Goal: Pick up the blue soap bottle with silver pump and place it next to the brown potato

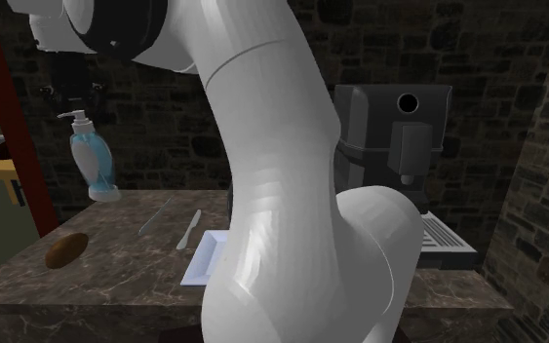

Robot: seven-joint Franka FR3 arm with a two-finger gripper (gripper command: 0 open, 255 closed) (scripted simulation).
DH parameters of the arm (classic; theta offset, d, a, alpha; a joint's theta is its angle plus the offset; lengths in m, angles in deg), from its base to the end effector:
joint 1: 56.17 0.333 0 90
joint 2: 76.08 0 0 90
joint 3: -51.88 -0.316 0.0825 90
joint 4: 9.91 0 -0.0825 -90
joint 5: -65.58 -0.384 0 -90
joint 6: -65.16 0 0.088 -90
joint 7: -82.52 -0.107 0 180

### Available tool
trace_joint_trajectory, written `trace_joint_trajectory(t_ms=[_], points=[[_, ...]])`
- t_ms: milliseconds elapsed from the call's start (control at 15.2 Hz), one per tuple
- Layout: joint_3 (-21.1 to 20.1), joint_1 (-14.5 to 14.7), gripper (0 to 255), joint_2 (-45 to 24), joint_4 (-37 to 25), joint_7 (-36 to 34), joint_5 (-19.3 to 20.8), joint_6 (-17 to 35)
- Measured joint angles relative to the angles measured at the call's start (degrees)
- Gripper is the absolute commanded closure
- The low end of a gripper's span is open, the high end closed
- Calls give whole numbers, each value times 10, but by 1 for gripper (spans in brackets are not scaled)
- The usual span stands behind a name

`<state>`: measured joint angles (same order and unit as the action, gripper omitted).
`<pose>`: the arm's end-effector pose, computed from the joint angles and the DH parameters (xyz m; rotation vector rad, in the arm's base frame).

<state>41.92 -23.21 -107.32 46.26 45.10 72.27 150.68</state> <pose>0.5442 0.4371 0.5537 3.1025 0.1005 -0.0055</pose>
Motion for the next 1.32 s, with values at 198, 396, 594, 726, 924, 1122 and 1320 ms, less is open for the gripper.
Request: trace_joint_trajectory(t_ms=[198, 396, 594, 726, 924, 1122, 1320], points=[[-1, 1, 255, 7, 32, -6, -1, 25], [-2, -2, 255, 20, 77, -8, -2, 56], [-2, -5, 255, 25, 108, -9, -3, 83], [-2, -6, 255, 26, 123, -9, -3, 96], [-1, -7, 255, 27, 150, -11, -3, 122], [-1, -9, 255, 29, 176, -12, -3, 146], [-1, -10, 255, 26, 196, -13, -2, 168]])
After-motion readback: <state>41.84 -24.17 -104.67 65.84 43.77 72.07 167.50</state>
